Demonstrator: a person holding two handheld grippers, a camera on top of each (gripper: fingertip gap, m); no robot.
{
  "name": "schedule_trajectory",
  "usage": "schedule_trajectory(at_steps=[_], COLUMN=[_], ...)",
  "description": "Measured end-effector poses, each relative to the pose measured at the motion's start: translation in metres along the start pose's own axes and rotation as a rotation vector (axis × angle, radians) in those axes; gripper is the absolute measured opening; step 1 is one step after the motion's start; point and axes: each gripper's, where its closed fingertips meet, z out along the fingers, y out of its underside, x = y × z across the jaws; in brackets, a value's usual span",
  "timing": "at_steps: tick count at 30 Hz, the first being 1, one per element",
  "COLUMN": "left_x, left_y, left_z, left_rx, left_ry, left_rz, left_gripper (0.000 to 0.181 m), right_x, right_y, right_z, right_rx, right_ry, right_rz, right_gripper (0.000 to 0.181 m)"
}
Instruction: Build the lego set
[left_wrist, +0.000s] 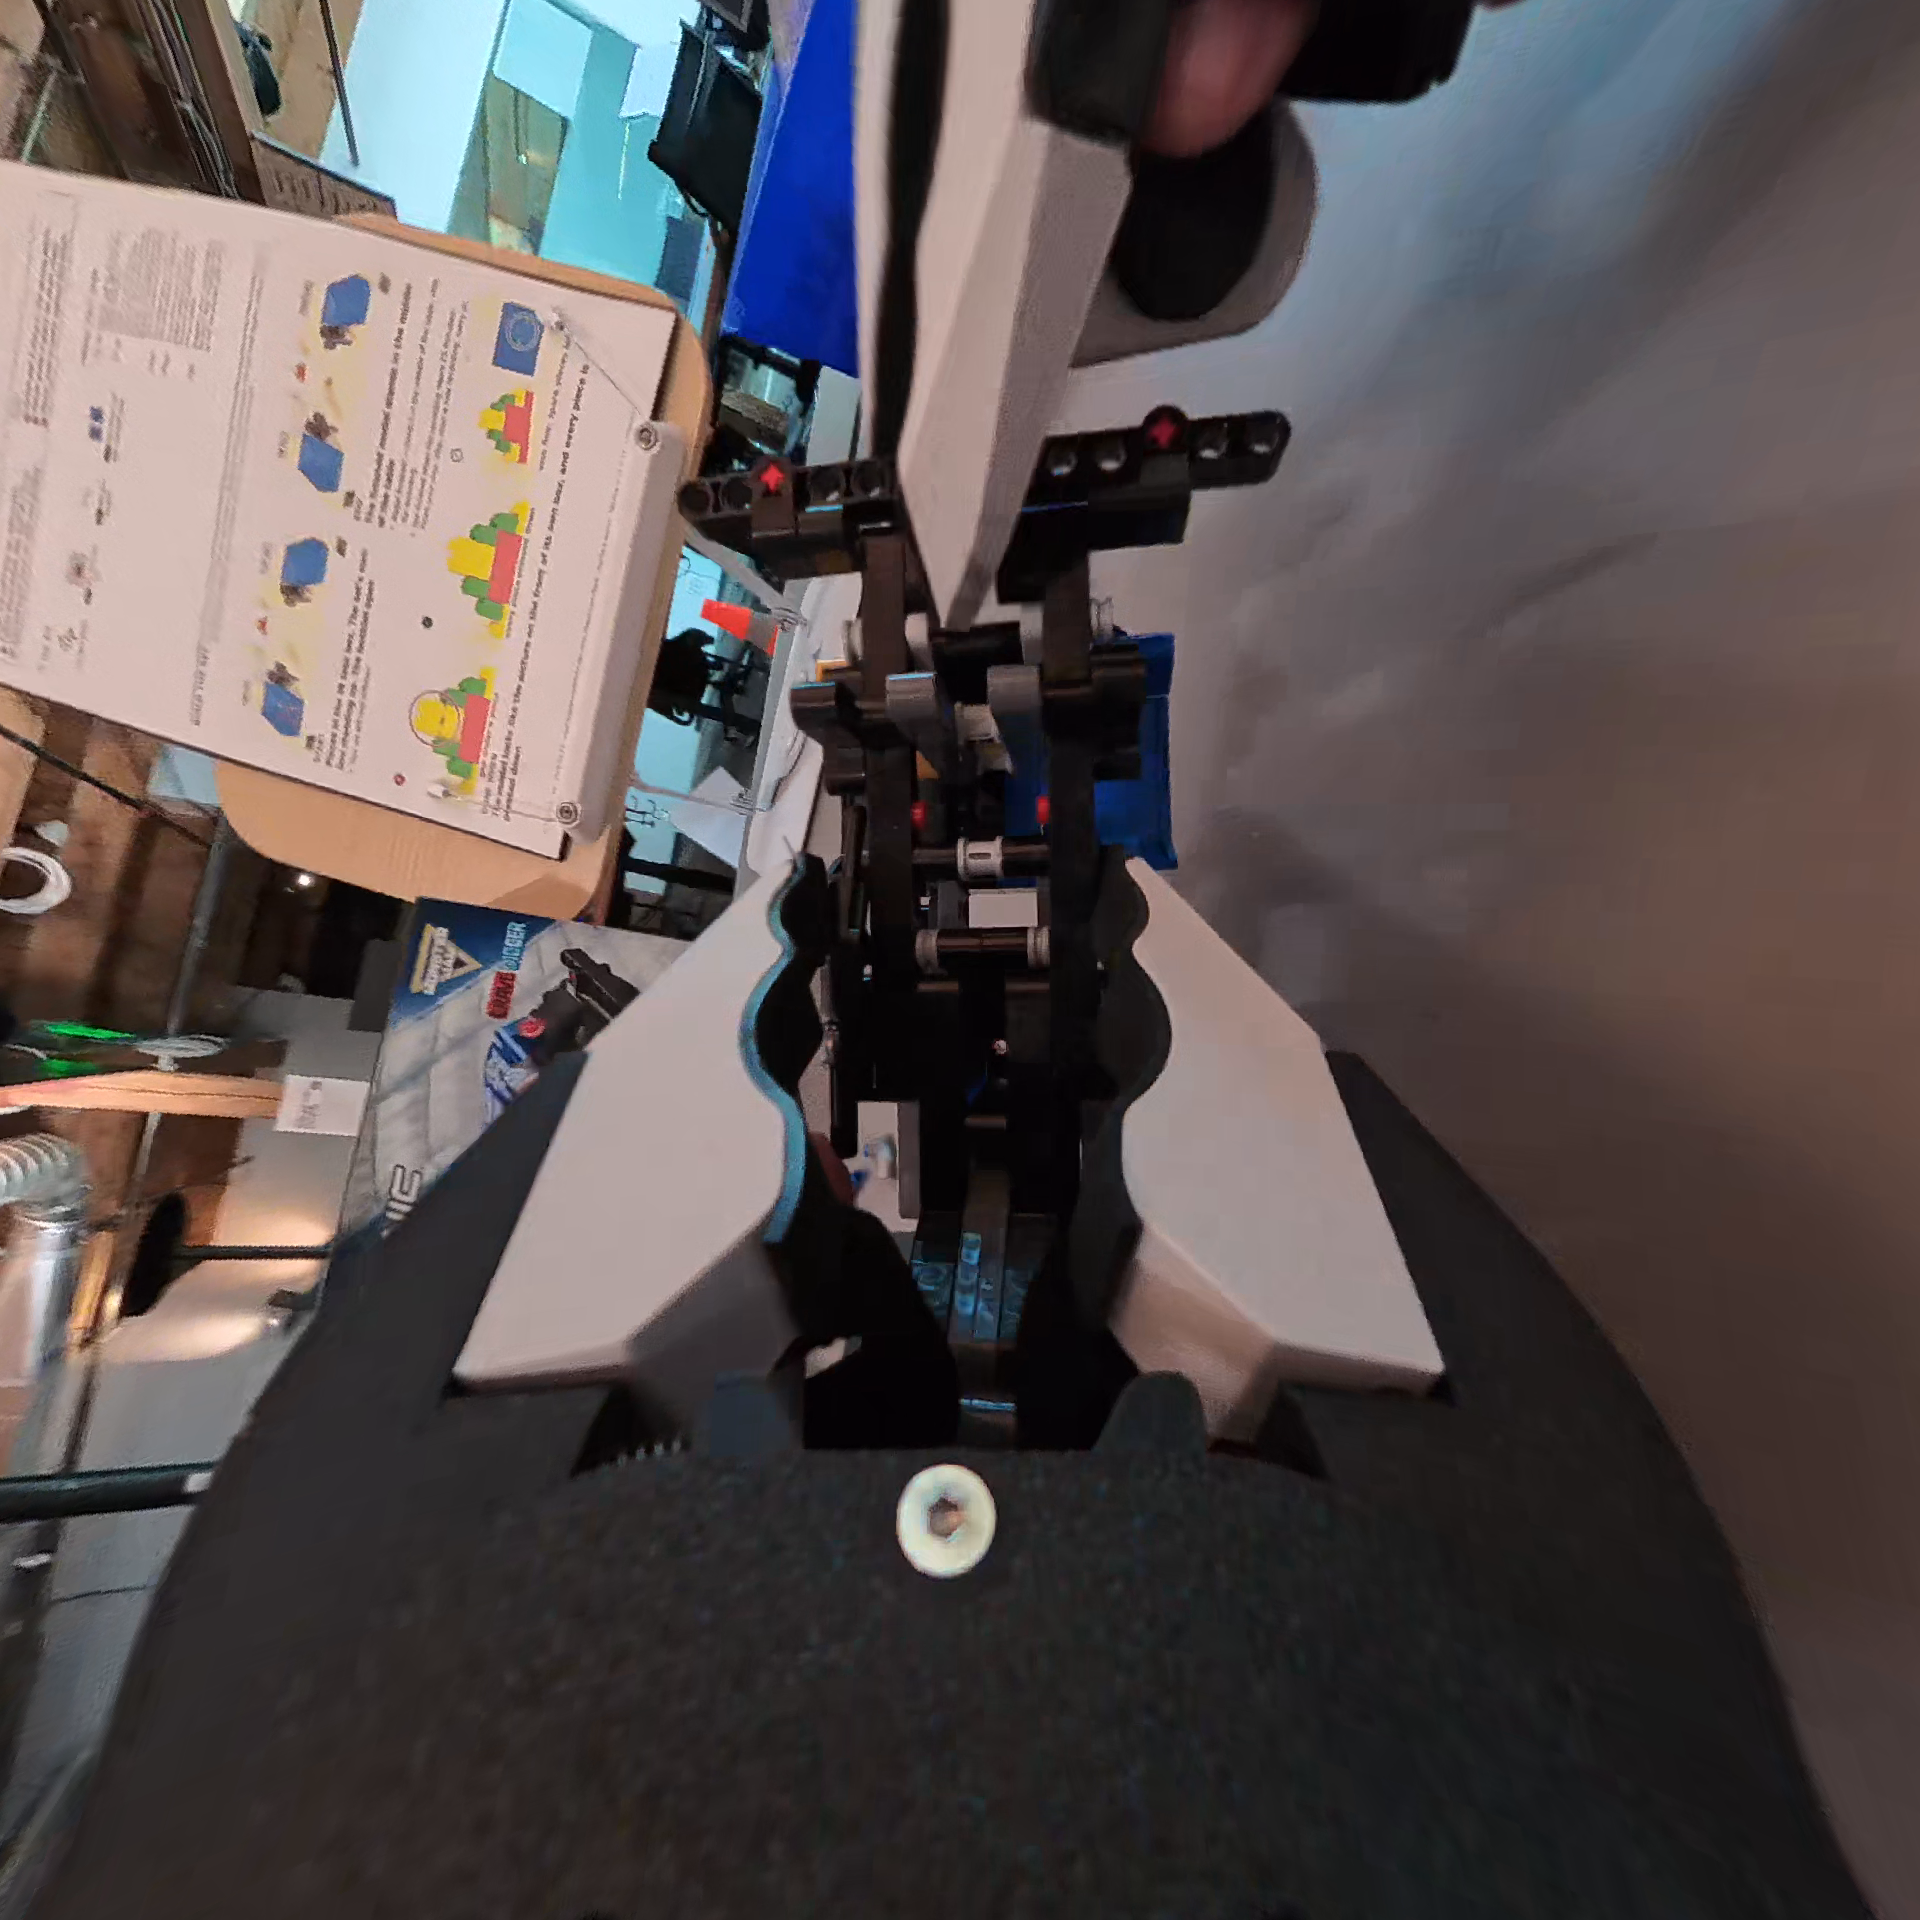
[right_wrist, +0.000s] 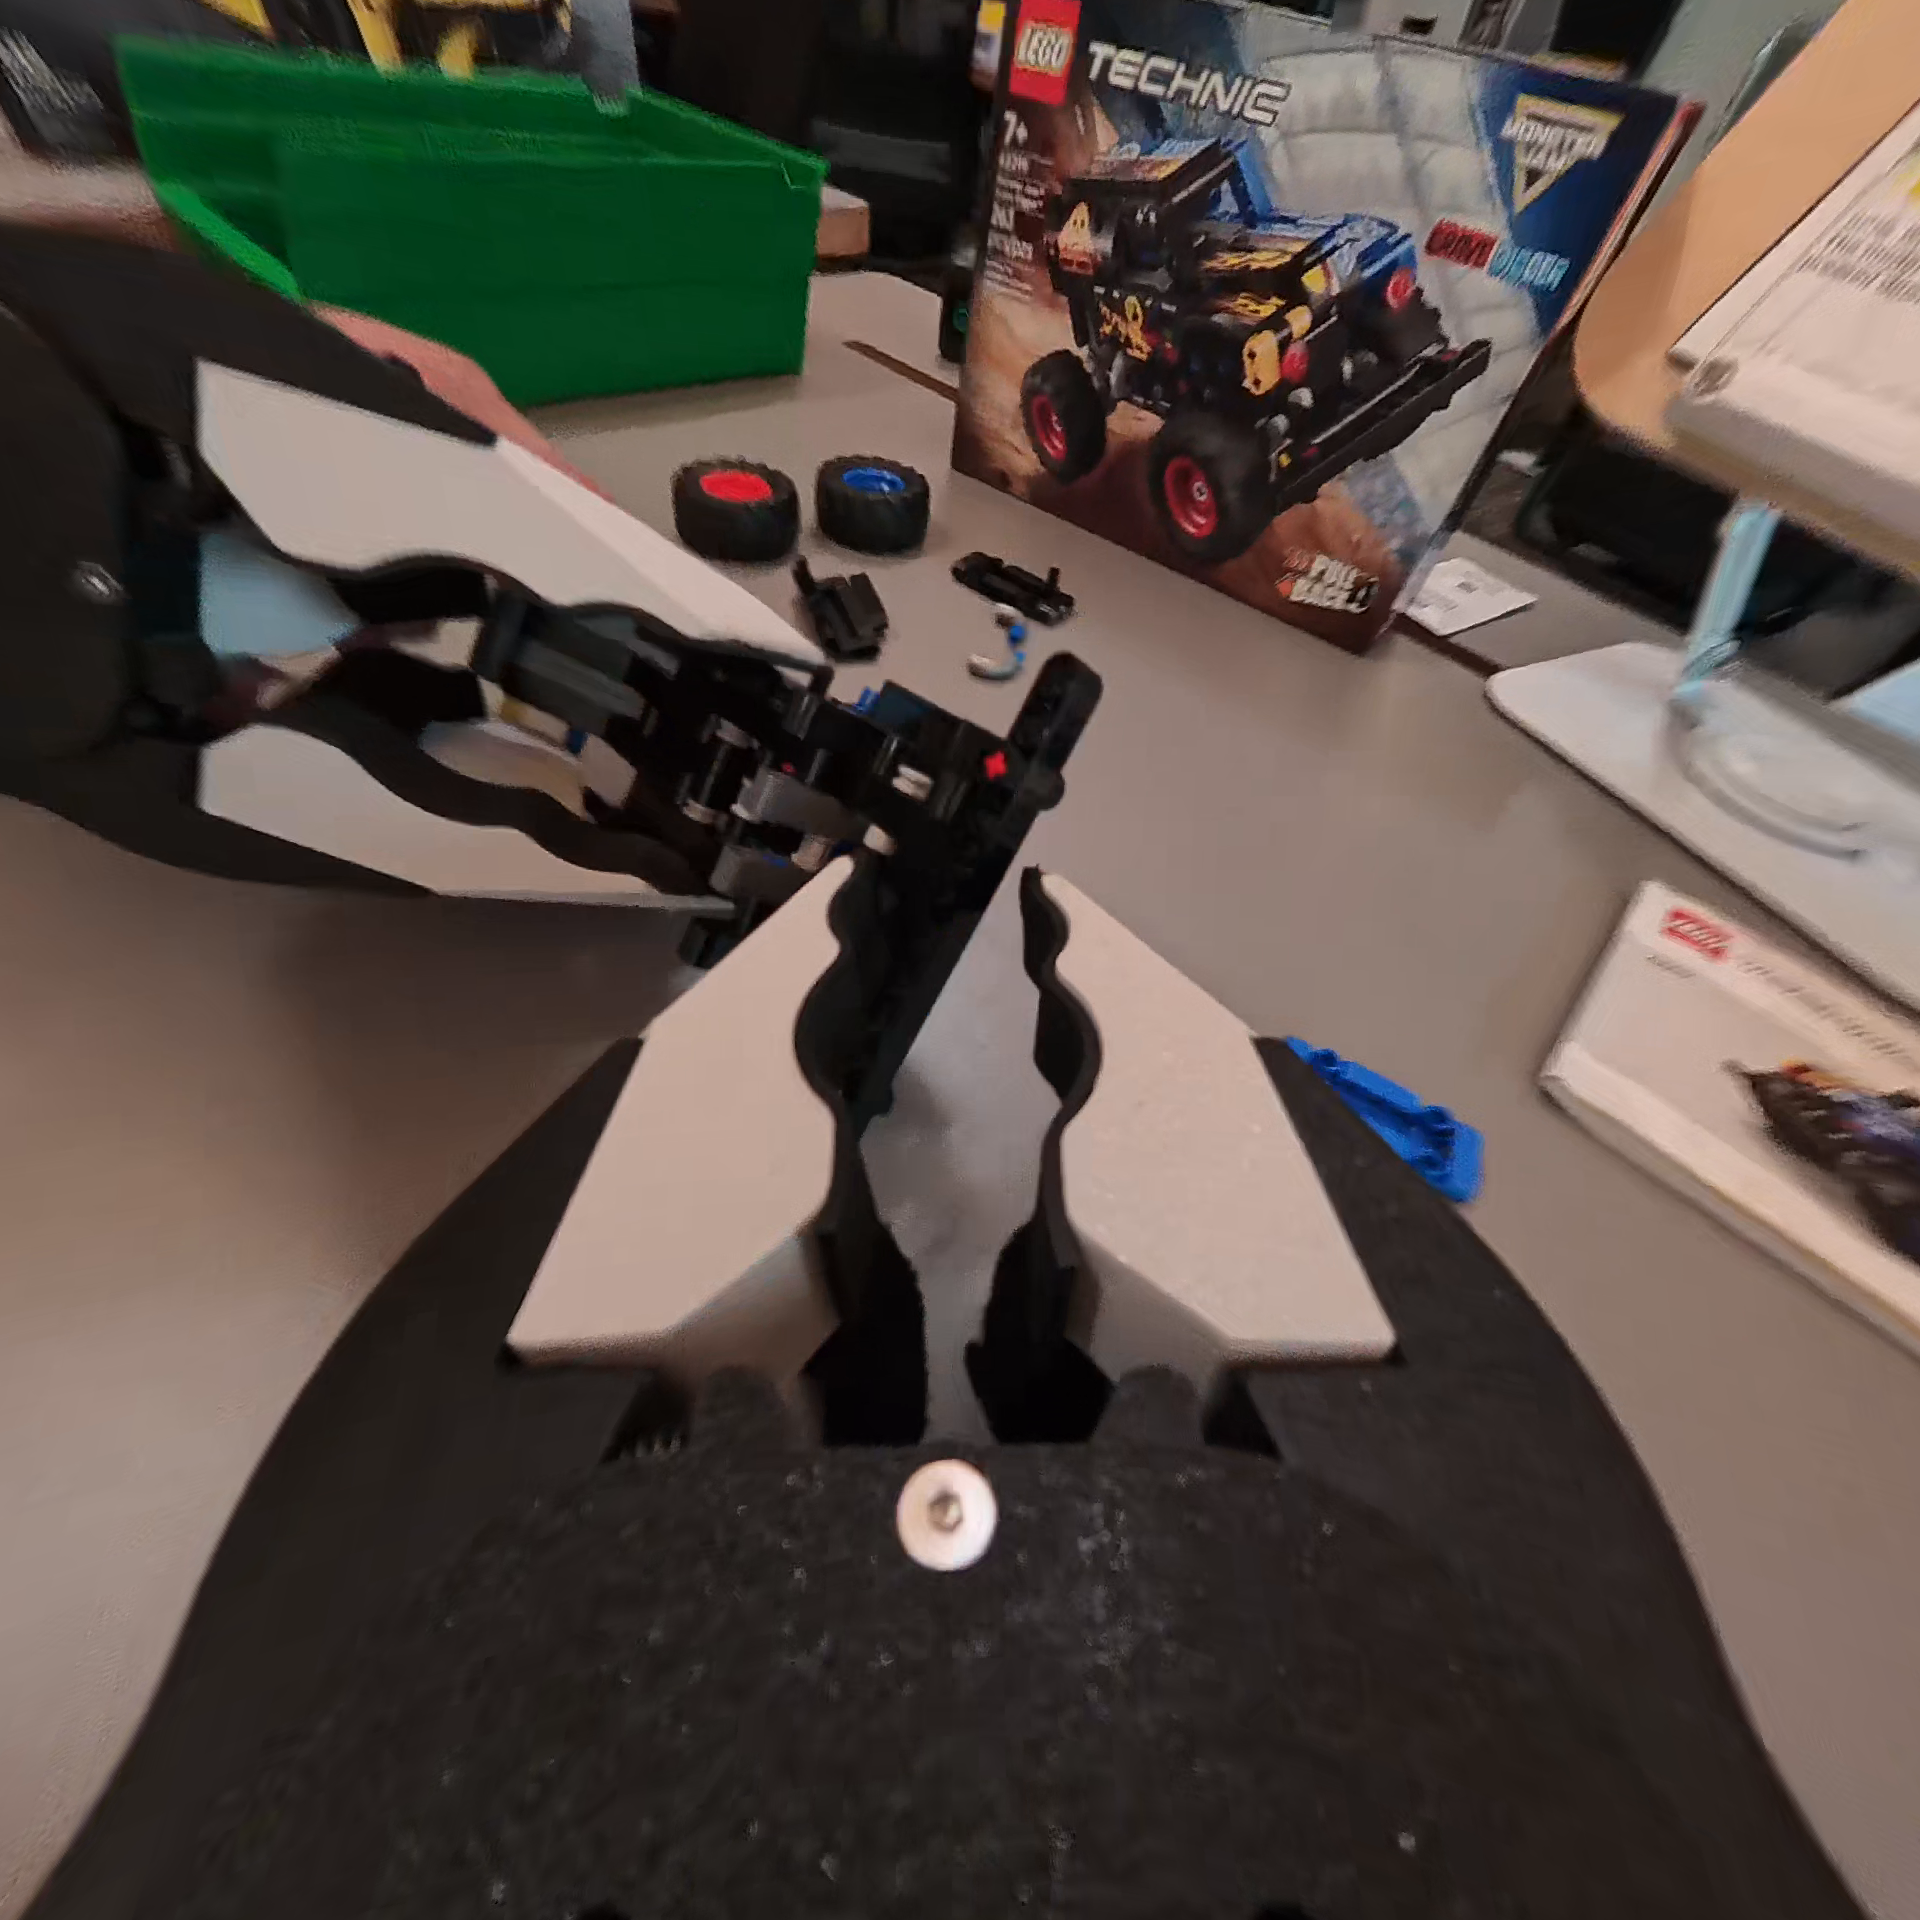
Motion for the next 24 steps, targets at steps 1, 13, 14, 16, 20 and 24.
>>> schedule_trajectory(at_steps=[1,13,14,16,20,24], left_x=[0.002,0.008,0.011,0.015,0.020,0.022], left_y=[0.000,-0.002,-0.002,-0.003,-0.006,-0.007], left_z=[0.001,-0.003,-0.002,-0.001,-0.001,0.000], left_rx=[-0.009,-0.045,-0.049,-0.047,-0.054,-0.066], left_ry=[-0.001,0.059,0.058,0.042,0.006,-0.068], left_rz=[0.020,0.097,0.119,0.160,0.241,0.319], left_gripper=[0.051,0.051,0.051,0.051,0.051,0.051], right_x=[0.001,-0.031,-0.032,-0.023,-0.014,-0.010], right_y=[0.001,-0.028,-0.021,-0.011,-0.006,-0.010], right_z=[-0.001,-0.034,-0.031,-0.026,-0.025,-0.032], right_rx=[-0.019,-0.045,-0.074,-0.121,-0.101,-0.035], right_ry=[0.043,0.172,0.158,0.209,0.184,0.023], right_rz=[-0.084,-0.694,-0.713,-0.759,-0.668,-0.376], right_gripper=[0.029,0.024,0.024,0.025,0.025,0.034])
